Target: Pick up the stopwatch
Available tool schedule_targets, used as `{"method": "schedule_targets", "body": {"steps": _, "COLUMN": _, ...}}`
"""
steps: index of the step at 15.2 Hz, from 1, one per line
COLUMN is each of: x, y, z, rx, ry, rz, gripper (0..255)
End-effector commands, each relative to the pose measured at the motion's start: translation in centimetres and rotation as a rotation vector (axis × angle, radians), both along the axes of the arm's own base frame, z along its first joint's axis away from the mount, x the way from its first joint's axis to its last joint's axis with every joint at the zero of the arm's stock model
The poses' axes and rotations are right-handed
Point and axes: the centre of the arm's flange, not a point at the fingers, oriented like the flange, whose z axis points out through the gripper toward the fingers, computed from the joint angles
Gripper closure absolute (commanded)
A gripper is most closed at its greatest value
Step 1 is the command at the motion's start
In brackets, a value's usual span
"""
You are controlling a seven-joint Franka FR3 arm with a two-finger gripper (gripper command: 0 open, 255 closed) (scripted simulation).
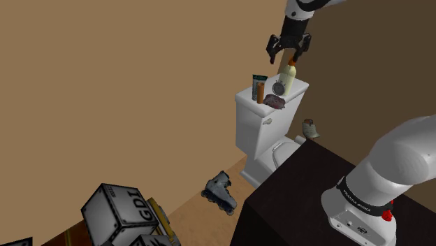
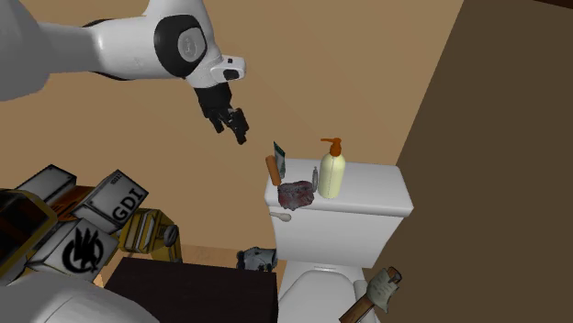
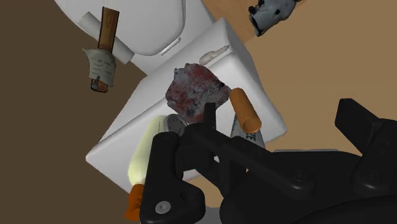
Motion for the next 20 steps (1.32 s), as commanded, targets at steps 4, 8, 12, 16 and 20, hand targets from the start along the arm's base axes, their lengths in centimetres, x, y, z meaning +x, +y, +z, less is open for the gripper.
{"method": "schedule_targets", "body": {"steps": 4, "x": 3.4, "y": -4.2, "z": -3.6, "rx": 0.007, "ry": -0.032, "rz": -0.187, "gripper": 0}}
{"method": "schedule_targets", "body": {"steps": 8, "x": 5.7, "y": -8.0, "z": -6.3, "rx": 0.013, "ry": -0.056, "rz": -0.333, "gripper": 0}}
{"method": "schedule_targets", "body": {"steps": 12, "x": 7.4, "y": -12.0, "z": -9.1, "rx": 0.018, "ry": -0.080, "rz": -0.480, "gripper": 0}}
{"method": "schedule_targets", "body": {"steps": 16, "x": 8.6, "y": -16.3, "z": -11.8, "rx": 0.023, "ry": -0.104, "rz": -0.627, "gripper": 0}}
{"method": "schedule_targets", "body": {"steps": 20, "x": 9.2, "y": -20.7, "z": -14.5, "rx": 0.029, "ry": -0.128, "rz": -0.774, "gripper": 0}}
